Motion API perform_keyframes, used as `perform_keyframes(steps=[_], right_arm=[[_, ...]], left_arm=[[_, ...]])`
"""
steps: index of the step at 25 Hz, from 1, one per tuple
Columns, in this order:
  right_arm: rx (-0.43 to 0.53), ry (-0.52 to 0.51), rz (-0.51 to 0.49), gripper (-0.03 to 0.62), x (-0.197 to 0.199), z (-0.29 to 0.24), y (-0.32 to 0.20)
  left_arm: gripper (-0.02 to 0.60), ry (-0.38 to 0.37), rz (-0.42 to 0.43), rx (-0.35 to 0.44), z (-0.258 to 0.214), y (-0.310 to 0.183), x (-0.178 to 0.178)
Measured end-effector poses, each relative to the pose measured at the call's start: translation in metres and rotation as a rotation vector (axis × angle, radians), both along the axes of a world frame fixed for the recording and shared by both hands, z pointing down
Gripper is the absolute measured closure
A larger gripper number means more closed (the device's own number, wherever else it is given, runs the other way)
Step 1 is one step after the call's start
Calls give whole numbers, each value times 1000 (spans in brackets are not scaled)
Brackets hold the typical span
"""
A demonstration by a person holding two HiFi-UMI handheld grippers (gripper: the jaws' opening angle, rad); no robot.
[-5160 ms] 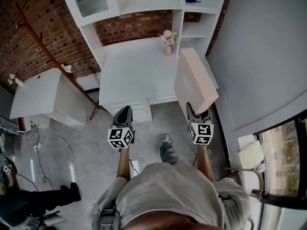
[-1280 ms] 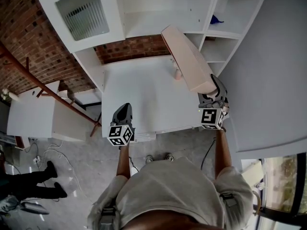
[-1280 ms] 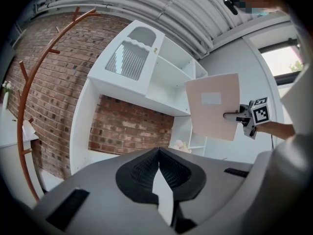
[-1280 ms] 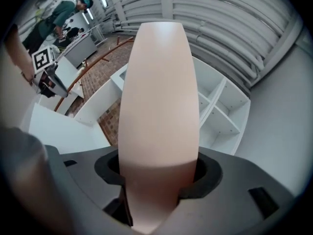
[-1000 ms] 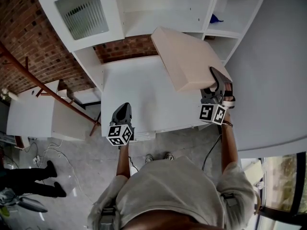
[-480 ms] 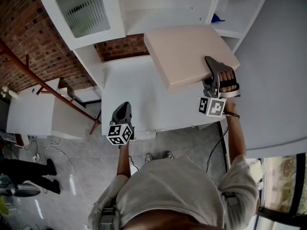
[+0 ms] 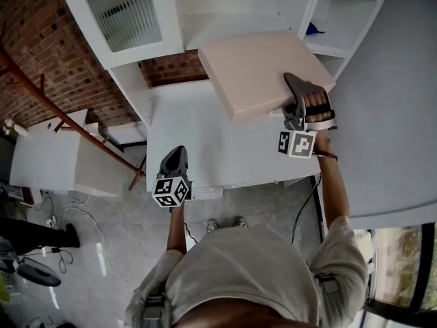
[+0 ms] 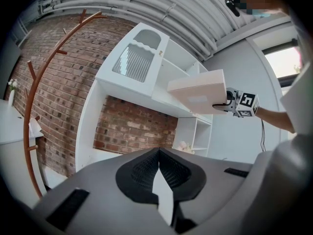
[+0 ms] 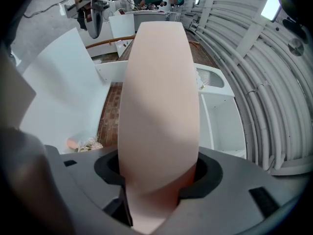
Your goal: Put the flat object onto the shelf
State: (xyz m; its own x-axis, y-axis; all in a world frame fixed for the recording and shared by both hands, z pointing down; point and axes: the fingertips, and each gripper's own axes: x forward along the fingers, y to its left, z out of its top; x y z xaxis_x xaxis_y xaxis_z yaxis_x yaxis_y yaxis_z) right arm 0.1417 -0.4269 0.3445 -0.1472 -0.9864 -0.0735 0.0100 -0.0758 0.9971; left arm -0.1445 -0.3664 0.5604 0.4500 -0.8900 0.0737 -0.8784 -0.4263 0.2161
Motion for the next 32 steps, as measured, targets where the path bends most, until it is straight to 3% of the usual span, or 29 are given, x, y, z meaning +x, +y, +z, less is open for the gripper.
perform_keyframes(steps=[13,32], right_arm=[[-15,21,35,312,-9,4,-54],[-75,5,86,310,-23,8,-119]], left_arm=[[566,3,-64,-9,5,1,-32],[566,14,-113,-17,10,1,-50]])
